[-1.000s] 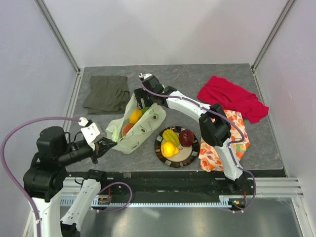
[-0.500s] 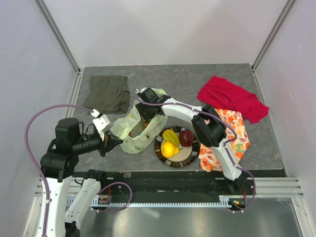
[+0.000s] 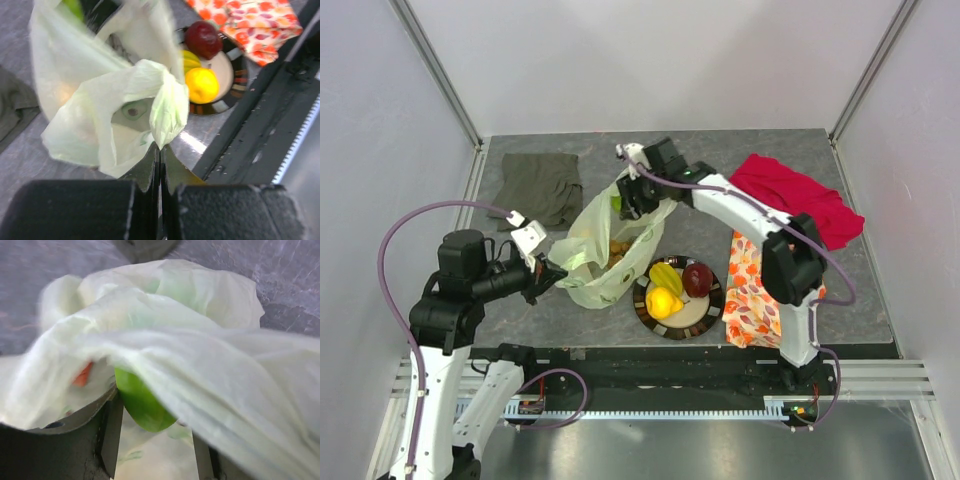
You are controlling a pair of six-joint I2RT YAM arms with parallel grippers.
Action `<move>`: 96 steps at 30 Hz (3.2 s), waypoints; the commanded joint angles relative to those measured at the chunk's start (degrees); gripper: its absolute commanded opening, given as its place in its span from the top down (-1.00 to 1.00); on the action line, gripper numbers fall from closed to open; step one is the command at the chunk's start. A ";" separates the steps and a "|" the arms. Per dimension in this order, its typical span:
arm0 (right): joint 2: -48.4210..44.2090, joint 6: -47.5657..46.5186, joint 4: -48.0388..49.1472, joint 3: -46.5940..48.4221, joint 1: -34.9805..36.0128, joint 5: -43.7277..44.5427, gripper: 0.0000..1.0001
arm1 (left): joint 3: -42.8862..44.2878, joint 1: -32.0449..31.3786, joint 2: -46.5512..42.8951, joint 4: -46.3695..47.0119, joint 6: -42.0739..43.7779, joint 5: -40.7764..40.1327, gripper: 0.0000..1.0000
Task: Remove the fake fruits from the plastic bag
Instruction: Take out the fake fruit from the plastic bag, then place the fake fruit on the plate.
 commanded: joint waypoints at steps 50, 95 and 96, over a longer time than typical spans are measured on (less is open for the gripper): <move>-57.33 -53.65 -14.33 -52.14 11.11 -4.02 0.42 | 9.43 1.57 5.28 16.61 -2.15 -10.27 0.97; -52.53 -34.85 3.04 -31.08 20.25 7.58 -0.51 | 8.72 5.09 0.10 5.81 -1.98 -4.74 0.97; -50.76 -32.41 5.17 -29.76 20.25 8.11 -0.48 | 8.72 5.09 -0.17 3.01 -0.06 -4.74 0.97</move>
